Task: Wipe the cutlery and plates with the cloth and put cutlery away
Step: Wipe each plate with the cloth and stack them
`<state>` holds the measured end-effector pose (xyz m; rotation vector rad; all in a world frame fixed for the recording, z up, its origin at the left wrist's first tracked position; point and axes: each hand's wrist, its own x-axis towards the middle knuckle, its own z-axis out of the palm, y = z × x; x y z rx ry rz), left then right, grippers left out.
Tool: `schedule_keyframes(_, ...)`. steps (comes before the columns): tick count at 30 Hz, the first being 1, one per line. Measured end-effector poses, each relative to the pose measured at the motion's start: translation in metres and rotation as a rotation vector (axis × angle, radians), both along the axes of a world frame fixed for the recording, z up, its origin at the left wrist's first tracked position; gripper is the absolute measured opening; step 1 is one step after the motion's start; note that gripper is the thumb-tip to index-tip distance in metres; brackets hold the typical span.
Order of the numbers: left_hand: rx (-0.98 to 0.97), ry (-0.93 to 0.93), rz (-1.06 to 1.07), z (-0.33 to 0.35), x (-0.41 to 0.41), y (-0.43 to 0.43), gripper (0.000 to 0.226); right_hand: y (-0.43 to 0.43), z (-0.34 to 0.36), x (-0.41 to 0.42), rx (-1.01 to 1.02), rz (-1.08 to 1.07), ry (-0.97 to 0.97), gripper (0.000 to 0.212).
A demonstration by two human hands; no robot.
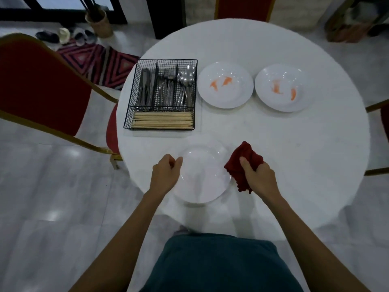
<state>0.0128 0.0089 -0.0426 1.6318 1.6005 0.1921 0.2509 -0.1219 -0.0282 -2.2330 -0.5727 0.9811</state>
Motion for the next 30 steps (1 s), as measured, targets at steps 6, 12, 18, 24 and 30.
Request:
schedule_keyframes(6, -0.168, -0.223, -0.090, 0.017, 0.087, 0.024, 0.028, 0.004, 0.008, 0.027, 0.134, -0.088, 0.102, 0.034)
schedule_keyframes(12, -0.379, -0.264, -0.057, 0.008, 0.164, 0.073, 0.035, 0.000, -0.002, 0.056, 0.151, -0.184, 0.239, 0.038)
schedule_keyframes(18, -0.433, -0.261, 0.179, -0.013, 0.227, 0.135, 0.034, 0.003, -0.011, 0.081, 0.167, -0.229, 0.313, 0.027)
schedule_keyframes(24, -0.560, -0.353, 0.363, -0.050, 0.255, 0.174, 0.034, -0.022, -0.024, 0.103, 0.093, -0.283, 0.358, 0.026)
schedule_keyframes(30, -0.513, -0.614, 0.476, -0.052, 0.241, 0.154, 0.034, -0.038, -0.014, 0.110, 0.084, -0.379, 0.392, 0.012)
